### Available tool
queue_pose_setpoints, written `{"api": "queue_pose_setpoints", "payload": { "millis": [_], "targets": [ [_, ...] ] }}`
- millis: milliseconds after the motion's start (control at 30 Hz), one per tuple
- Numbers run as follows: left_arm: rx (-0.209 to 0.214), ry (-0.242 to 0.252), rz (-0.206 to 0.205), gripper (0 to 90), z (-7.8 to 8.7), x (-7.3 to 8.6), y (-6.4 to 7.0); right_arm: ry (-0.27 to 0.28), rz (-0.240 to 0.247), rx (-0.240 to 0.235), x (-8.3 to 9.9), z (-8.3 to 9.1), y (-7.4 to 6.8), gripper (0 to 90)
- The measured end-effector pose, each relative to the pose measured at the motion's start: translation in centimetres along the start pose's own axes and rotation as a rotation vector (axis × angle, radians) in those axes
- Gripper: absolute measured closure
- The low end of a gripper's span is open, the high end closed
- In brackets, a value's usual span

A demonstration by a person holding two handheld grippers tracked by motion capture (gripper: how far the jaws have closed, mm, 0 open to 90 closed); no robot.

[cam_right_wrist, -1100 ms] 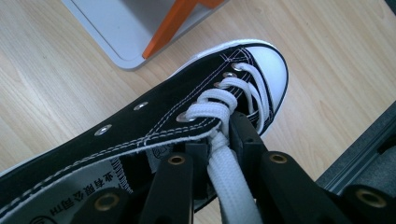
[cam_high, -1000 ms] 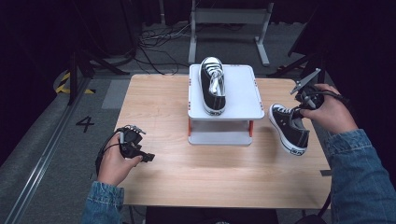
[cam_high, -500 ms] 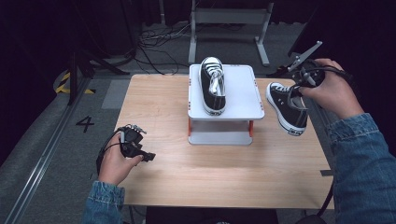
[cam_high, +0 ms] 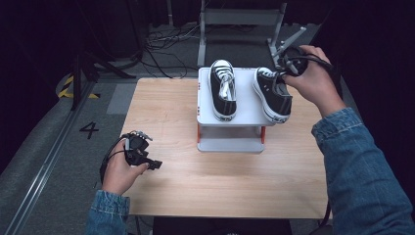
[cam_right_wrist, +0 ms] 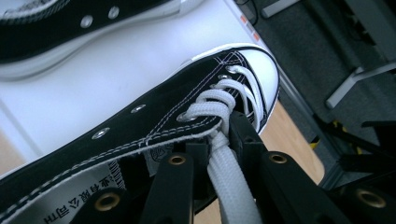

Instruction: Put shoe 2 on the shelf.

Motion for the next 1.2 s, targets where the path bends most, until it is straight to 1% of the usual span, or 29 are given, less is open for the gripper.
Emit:
{"api": "queue_pose_setpoints", "payload": {
  "millis": [33, 67, 100, 233, 300, 367, 400, 467, 567, 600, 633, 733, 800, 833, 867, 900, 933, 967, 1033, 1100, 1133, 1167, 1200],
  "targets": [
    [0.001, -0.001, -0.004, 29.2, 0.0, -0.1, 0.0, 0.005, 0.002, 0.015, -0.9, -0.8, -0.1, 80.0],
    [0.002, 0.000, -0.003, 29.2, 0.0, -0.1, 0.0, 0.005, 0.002, 0.015, -0.9, -0.8, -0.1, 80.0],
    [0.004, -0.002, -0.004, 29.1, -0.1, -0.1, 0.0, 0.008, 0.006, 0.024, -1.3, -1.1, -0.1, 80.0],
    [0.004, 0.000, -0.009, 29.1, -0.1, -0.3, 0.0, 0.046, 0.022, 0.053, -3.0, -2.5, -0.4, 80.1],
    [0.010, -0.003, -0.015, 29.1, -0.1, -0.4, 0.1, 0.066, 0.016, 0.051, -3.5, -3.1, -0.4, 80.1],
    [0.014, -0.008, -0.021, 29.1, -0.3, -0.5, 0.2, 0.077, 0.017, 0.051, -3.9, -3.7, -0.6, 80.0],
    [0.009, -0.008, -0.021, 29.1, -0.3, -0.5, 0.2, 0.075, 0.021, 0.053, -4.0, -4.0, -0.7, 80.0],
    [0.017, -0.014, -0.020, 29.1, -0.5, -0.6, 0.3, 0.080, 0.033, 0.046, -4.2, -4.5, -1.3, 79.9],
    [0.014, -0.019, -0.023, 29.1, -0.6, -0.5, 0.2, 0.065, 0.068, 0.058, -4.4, -4.7, -2.0, 79.6],
    [0.009, -0.018, -0.021, 29.1, -0.6, -0.5, 0.2, 0.061, 0.077, 0.055, -4.4, -4.8, -2.3, 79.3],
    [0.013, -0.016, -0.021, 29.1, -0.6, -0.6, 0.3, 0.062, 0.076, 0.050, -4.4, -4.8, -2.4, 79.2],
    [0.016, -0.015, -0.025, 29.1, -0.6, -0.7, 0.5, 0.074, 0.042, 0.043, -4.4, -4.8, -2.7, 79.1],
    [0.016, -0.017, -0.029, 29.1, -0.6, -0.8, 0.5, 0.080, 0.009, 0.025, -4.4, -4.8, -2.9, 78.9],
    [0.015, -0.020, -0.029, 29.1, -0.7, -0.8, 0.5, 0.080, -0.030, 0.013, -4.5, -4.8, -3.0, 78.8],
    [0.015, -0.025, -0.031, 29.0, -0.7, -0.8, 0.5, 0.076, -0.051, 0.010, -4.6, -4.8, -3.0, 78.7],
    [0.015, -0.025, -0.031, 29.0, -0.7, -0.8, 0.5, 0.063, -0.043, 0.017, -4.6, -4.8, -3.1, 78.6],
    [0.014, -0.024, -0.029, 29.0, -0.8, -0.9, 0.5, 0.051, -0.001, 0.032, -4.6, -4.8, -3.2, 78.4],
    [0.017, -0.023, -0.033, 29.0, -0.8, -1.0, 0.6, 0.056, 0.028, 0.043, -4.6, -4.8, -3.2, 77.7],
    [0.023, -0.021, -0.039, 29.0, -0.8, -1.2, 0.6, 0.071, 0.041, 0.039, -4.4, -4.8, -3.1, 74.2],
    [0.027, -0.024, -0.038, 29.0, -0.9, -1.2, 0.7, 0.087, 0.033, 0.026, -4.2, -4.7, -3.1, 66.0],
    [0.027, -0.026, -0.042, 28.9, -0.9, -1.3, 0.7, 0.096, 0.018, 0.018, -4.1, -4.5, -3.1, 61.2],
    [0.028, -0.026, -0.041, 28.9, -1.0, -1.3, 0.7, 0.118, -0.004, 0.016, -4.2, -4.3, -3.1, 57.5],
    [0.028, -0.024, -0.046, 28.9, -1.0, -1.4, 0.7, 0.126, -0.018, 0.021, -4.1, -4.0, -2.9, 53.5]
  ]
}}
Point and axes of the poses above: each handheld gripper's, and its own axes: z roughly backward along the jaws, x roughly out of its underside, y roughly to its right, the point moved 9 cm from there along -z, roughly forward along the jaws, and after that the axes turned 7 degrees about x, right-handed, at the moved point
